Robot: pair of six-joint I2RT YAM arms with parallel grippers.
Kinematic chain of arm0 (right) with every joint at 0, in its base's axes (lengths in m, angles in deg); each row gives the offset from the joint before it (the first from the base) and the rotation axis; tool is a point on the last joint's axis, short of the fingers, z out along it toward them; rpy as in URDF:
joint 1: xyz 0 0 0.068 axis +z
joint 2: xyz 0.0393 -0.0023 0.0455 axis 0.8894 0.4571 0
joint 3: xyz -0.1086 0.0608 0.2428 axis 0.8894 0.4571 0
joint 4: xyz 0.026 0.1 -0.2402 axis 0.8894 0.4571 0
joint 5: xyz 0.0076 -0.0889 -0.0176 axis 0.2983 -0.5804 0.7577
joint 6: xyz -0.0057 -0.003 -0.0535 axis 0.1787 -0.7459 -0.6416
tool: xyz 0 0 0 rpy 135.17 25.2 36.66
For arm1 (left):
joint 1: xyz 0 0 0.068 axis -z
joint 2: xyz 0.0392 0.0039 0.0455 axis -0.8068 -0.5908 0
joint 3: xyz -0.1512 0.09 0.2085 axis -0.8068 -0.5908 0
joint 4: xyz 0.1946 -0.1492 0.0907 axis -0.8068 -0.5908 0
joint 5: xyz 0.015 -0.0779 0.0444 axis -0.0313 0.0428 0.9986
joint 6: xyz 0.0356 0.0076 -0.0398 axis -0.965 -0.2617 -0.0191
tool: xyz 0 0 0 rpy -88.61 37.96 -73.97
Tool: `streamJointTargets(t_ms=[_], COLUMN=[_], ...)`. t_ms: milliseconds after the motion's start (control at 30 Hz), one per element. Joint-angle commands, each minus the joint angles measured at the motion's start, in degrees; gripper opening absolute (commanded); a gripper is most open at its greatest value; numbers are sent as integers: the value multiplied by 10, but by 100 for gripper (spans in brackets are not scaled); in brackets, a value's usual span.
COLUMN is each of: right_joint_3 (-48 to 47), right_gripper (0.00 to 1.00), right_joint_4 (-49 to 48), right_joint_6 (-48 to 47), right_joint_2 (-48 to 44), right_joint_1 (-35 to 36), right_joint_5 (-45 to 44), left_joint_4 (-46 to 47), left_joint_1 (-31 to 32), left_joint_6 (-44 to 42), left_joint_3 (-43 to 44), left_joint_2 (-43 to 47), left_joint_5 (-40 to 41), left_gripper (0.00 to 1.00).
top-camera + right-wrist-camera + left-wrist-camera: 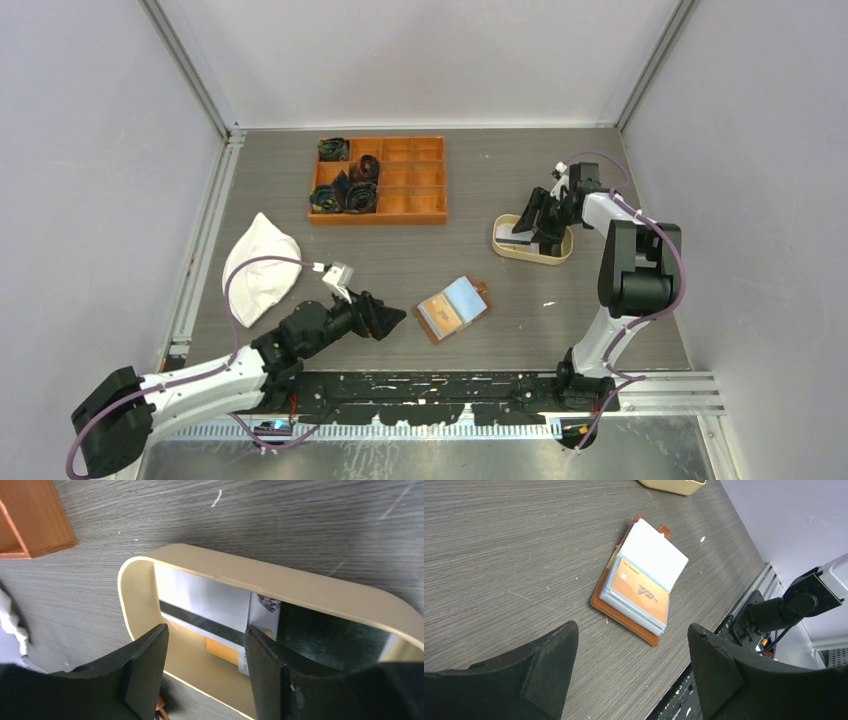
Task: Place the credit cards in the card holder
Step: Pick up the credit card from the storage box.
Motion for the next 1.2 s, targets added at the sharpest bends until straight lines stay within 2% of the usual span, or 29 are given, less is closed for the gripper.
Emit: streamJointTargets(t_ms=[0,300,600,667,700,800,900,1167], right_joint_3=[1,27,47,35,27,24,16,-8], right_gripper=[61,52,47,44,44,47,52,56], right_joint_4=[-30,-92,-146,-110,-82,-59,-44,-31], right_joint_6=[29,76,129,107,83,47,37,31], right_joint_2=[9,-29,-37,-43,-48,-63,-50,15], right_joint_1=[-1,-13,-15,-15,-14,-17,-16,-10], right_joint_5=[69,171,235,185,120,39,35,71], left_joint_4=[45,48,57,58,59,60,68,91], left_joint_1=[-3,-3,-3,-3,-3,-3,-3,-3], left_joint_6=[0,4,7,7,7,8,8,13], left_joint_3=[27,30,34,35,35,39,41,47], left_joint_2=[-6,-14,-28,-33,-35,-43,-58,-92], left_joint_5=[-7,-10,-12,-13,-14,-15,-16,-26], left_gripper=[80,79,79,79,79,79,79,78])
